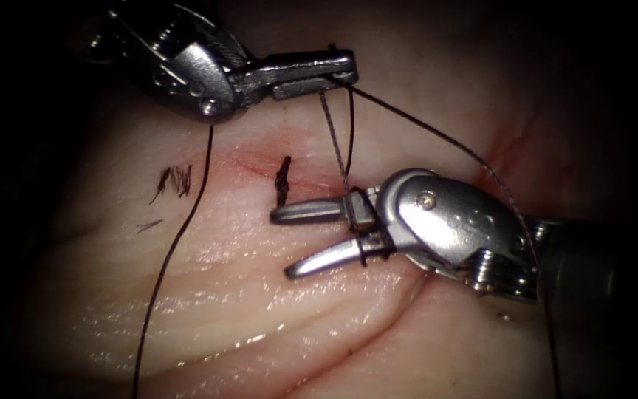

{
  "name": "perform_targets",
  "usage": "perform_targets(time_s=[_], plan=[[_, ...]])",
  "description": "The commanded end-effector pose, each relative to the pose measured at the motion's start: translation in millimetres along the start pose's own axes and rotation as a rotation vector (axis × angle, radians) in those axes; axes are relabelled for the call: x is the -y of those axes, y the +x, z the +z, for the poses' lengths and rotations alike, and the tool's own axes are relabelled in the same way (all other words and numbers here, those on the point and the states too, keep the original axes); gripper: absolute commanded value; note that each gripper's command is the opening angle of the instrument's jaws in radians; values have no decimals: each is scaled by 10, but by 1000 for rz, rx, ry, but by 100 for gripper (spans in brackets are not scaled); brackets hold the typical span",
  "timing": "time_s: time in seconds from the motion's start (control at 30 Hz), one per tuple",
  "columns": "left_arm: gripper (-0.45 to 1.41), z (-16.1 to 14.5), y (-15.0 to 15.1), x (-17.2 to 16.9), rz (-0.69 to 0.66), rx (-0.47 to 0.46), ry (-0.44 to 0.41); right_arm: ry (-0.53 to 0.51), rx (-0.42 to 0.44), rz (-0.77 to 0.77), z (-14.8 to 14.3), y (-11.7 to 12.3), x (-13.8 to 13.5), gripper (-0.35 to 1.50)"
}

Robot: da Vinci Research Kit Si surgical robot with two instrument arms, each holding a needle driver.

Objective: Wound Closure

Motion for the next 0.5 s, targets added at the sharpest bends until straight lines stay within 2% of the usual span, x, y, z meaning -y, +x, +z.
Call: perform_targets(time_s=[0.03,0.23,0.5], plan=[[-45,4,-5,-5,0,-10,1,-7,-18,-2,5,-3,-5,29],[-45,-6,-2,-18,-2,-46,-22,-33,-124,21,4,-1,-7,29],[-45,-26,14,-37,81,-46,-137,-51,-219,39,2,-1,-9,29]])
